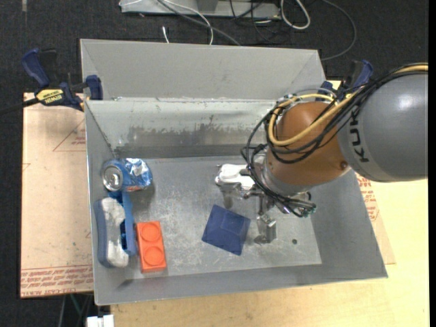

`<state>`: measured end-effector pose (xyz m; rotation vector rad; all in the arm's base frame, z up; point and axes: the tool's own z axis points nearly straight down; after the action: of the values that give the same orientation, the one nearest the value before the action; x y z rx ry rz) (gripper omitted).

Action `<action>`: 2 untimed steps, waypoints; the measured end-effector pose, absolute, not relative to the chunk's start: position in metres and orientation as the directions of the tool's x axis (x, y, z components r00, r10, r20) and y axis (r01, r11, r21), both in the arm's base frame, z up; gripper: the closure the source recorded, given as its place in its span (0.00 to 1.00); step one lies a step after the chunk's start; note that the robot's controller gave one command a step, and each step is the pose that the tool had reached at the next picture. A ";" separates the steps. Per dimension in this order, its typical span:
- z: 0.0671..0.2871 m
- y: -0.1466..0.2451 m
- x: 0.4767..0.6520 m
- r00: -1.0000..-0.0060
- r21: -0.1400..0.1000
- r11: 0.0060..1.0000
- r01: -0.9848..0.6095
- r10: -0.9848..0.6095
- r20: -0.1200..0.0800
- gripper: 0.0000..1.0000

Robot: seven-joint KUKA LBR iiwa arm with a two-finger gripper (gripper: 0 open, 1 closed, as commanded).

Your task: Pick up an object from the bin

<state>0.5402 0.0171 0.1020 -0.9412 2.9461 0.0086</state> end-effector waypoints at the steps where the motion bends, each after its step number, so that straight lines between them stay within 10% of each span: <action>1: 0.173 -0.002 0.580 -0.843 -0.009 0.844 -0.536 -0.536 -0.050 0.00; 2: 0.099 -0.002 0.571 -0.814 -0.006 0.815 -0.580 -0.580 -0.047 0.00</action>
Offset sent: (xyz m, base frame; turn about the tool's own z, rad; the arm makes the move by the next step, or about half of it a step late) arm 0.0260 -0.0198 -0.0198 -0.0138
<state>0.5707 -0.0020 0.0990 -0.9424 2.9480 0.0131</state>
